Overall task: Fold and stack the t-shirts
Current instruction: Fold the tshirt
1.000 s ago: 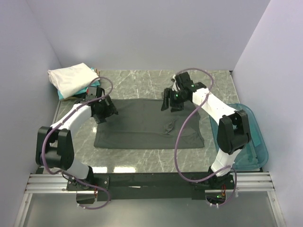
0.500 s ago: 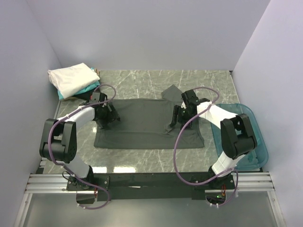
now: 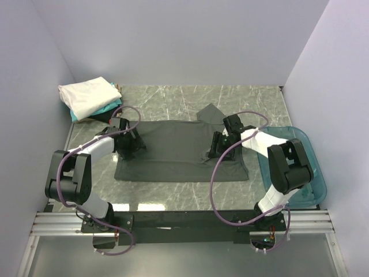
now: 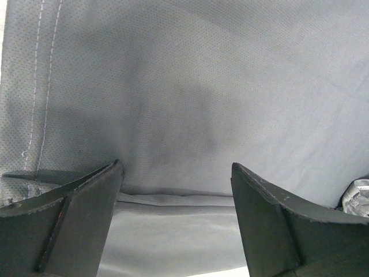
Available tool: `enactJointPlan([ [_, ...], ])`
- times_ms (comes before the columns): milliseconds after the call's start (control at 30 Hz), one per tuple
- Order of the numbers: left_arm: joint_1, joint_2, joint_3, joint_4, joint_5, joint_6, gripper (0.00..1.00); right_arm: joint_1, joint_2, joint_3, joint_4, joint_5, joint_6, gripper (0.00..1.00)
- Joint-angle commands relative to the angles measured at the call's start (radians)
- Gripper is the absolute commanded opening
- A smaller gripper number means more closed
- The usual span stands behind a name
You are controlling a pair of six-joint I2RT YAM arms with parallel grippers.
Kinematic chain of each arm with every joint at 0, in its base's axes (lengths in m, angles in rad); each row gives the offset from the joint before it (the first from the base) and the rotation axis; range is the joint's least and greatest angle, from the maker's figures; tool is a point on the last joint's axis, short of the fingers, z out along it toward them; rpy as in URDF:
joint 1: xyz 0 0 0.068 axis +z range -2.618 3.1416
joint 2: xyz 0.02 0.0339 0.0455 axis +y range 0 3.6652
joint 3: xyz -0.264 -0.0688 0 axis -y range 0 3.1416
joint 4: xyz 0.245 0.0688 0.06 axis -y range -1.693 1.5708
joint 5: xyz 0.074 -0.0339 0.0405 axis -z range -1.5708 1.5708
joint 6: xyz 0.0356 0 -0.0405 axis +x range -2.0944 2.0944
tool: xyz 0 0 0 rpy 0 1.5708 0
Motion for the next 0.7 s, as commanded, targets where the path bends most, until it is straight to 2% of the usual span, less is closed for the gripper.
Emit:
enactJointPlan([
  [0,-0.004,-0.022,-0.090,-0.054,-0.024,-0.002,0.84,0.003,0.006,-0.089,-0.017,0.008,0.020,0.67],
  [367,-0.006,-0.207,-0.246,-0.080,-0.018,-0.057,0.84,0.024,-0.094,-0.213,-0.039,0.010,0.049,0.67],
  [667,-0.035,-0.339,-0.274,-0.141,-0.018,-0.131,0.84,0.052,-0.178,-0.273,-0.069,0.013,0.067,0.67],
])
